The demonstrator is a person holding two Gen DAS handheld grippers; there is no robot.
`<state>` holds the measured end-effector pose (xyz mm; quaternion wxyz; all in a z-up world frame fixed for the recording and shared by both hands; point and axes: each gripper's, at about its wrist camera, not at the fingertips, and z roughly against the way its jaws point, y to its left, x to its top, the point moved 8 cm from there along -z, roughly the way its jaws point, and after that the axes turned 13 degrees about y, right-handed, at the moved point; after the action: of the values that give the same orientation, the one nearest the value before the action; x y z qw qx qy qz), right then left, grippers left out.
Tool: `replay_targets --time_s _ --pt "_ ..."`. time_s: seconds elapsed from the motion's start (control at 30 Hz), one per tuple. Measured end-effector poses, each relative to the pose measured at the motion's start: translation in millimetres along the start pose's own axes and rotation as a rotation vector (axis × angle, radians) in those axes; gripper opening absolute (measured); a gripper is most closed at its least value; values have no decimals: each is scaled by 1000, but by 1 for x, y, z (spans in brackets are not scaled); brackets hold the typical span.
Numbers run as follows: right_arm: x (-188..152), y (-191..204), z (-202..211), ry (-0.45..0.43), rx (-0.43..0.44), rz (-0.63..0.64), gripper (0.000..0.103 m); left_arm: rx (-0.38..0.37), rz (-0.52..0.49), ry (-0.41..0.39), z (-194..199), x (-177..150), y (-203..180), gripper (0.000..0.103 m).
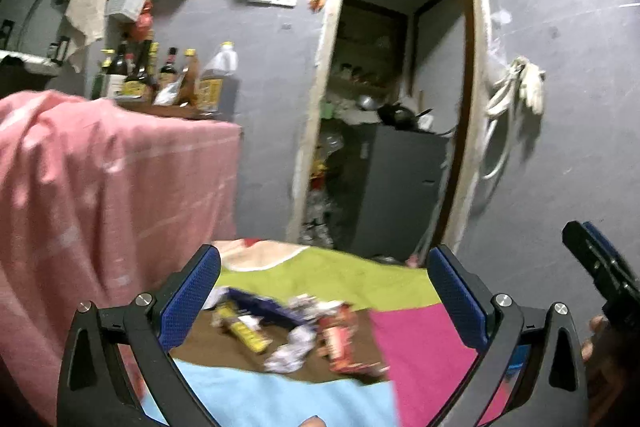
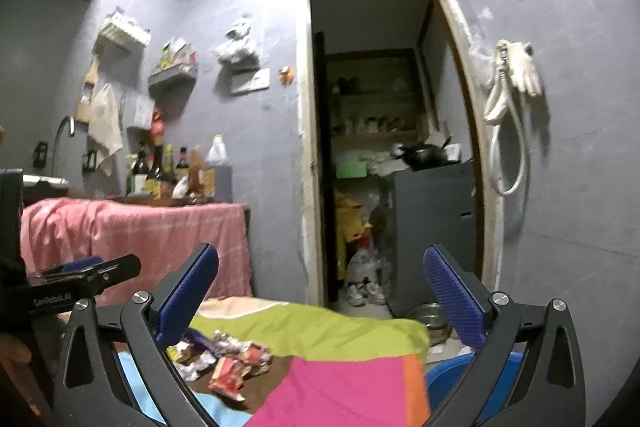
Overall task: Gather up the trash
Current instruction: 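Move both open tools back over the trash on the table, then grasp crumpled foil with the left tool while the right tool grasps red snack packaging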
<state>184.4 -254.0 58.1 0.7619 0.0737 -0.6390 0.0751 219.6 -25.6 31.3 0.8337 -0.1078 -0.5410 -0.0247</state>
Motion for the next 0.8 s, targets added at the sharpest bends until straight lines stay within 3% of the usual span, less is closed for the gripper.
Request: replay_targets --time_s 0.33,0.57,0.7,0.8 --pt "-41 32 -51 156 90 28 103 66 44 162 -32 -50 53 101" --pt "-70 42 -86 304 141 16 102 54 110 288 -59 -73 73 100" --pt "-89 56 -109 415 201 35 85 42 133 338 -70 -82 79 100" --pt "-104 66 -125 497 252 46 80 16 135 378 -78 -84 77 95"
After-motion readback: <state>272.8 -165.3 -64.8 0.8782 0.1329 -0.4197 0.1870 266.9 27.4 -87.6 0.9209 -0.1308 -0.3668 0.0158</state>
